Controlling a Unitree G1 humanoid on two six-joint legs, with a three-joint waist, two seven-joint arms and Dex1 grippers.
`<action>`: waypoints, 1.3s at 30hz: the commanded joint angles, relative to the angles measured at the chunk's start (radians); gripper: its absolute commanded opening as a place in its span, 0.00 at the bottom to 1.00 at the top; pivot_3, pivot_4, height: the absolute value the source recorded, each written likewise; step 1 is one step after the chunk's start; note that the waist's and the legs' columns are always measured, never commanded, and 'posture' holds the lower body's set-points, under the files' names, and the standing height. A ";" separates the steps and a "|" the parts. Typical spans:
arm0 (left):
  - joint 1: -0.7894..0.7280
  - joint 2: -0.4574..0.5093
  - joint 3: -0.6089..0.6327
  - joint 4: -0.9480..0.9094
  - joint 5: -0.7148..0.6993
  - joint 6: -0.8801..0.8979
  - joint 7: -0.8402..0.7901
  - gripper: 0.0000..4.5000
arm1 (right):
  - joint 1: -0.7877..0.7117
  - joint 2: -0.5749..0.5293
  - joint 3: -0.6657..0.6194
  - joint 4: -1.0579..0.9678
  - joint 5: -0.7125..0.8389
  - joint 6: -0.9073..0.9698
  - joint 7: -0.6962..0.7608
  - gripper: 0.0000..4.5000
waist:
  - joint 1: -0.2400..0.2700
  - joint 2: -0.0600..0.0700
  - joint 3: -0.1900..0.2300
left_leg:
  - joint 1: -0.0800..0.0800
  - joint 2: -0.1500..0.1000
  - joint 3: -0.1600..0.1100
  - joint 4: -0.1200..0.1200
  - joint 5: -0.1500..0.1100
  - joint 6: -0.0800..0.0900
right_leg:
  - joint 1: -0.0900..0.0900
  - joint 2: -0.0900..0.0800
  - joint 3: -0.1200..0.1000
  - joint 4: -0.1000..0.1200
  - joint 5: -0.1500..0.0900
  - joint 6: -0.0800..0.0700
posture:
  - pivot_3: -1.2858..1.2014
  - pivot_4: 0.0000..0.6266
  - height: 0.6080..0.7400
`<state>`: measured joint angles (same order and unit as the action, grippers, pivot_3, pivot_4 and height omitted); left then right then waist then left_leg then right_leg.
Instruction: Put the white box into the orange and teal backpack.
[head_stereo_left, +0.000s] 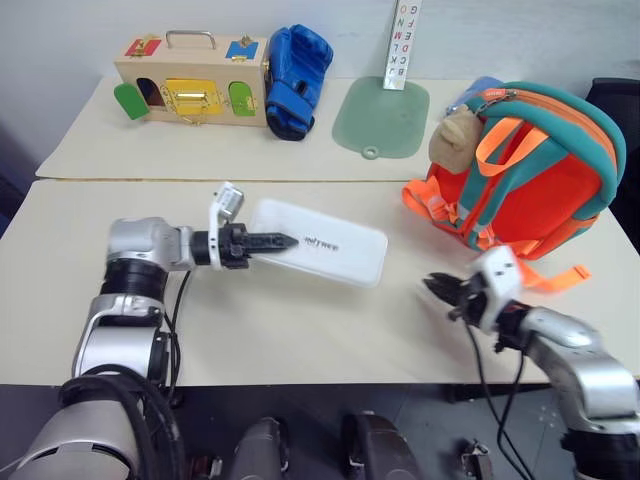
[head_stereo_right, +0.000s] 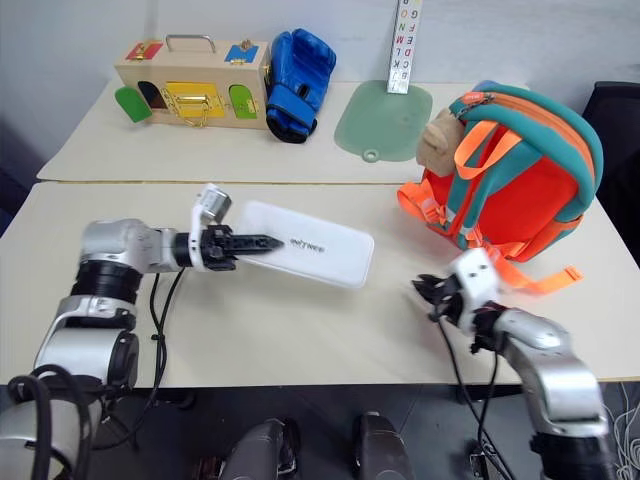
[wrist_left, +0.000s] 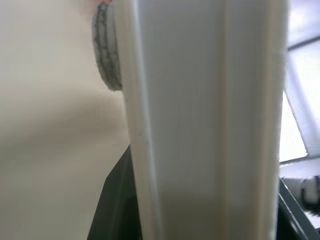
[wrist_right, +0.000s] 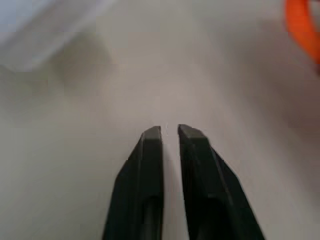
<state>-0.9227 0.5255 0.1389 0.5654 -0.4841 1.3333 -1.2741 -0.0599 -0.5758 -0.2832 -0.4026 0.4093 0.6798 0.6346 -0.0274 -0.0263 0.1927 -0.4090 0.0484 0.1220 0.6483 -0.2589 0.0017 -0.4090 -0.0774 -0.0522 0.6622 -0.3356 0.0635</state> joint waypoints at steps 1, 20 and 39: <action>0.054 -0.021 0.202 -0.242 -0.130 0.139 0.129 0.30 | -0.009 -0.014 -0.212 -0.102 0.133 0.106 -0.069 0.43 | 0.000 0.000 0.000 | 0.000 0.000 0.000 0.000 0.000 0.000 | 0.000 0.000 0.000 0.000 0.000 0.000 | 0.52 0.24 1.00; 0.193 -0.149 0.508 -0.677 -0.273 0.237 0.564 0.30 | -0.568 0.167 -0.113 0.464 0.144 -0.055 -0.206 0.91 | -0.001 0.000 0.000 | 0.003 0.000 0.000 -0.002 0.003 -0.004 | 0.001 0.001 0.001 0.001 0.000 0.000 | 0.52 0.24 1.00; 0.110 0.022 0.428 -0.568 -0.320 -0.142 0.549 0.30 | -0.425 -0.288 -0.082 0.041 0.580 0.256 0.403 0.00 | 0.003 -0.001 0.001 | 0.002 0.000 0.000 -0.003 0.002 -0.003 | 0.001 0.001 0.000 -0.002 0.000 0.000 | 0.52 0.24 1.00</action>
<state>-0.7595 0.5284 0.5525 0.0197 -0.7502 1.2429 -0.7045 -0.4703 -0.8226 -0.3077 -0.2719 0.8834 0.9082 0.9565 -0.0245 -0.0273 0.1934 -0.4078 0.0487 0.1220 0.6452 -0.2570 -0.0014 -0.4085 -0.0764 -0.0525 0.6604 -0.3356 0.0635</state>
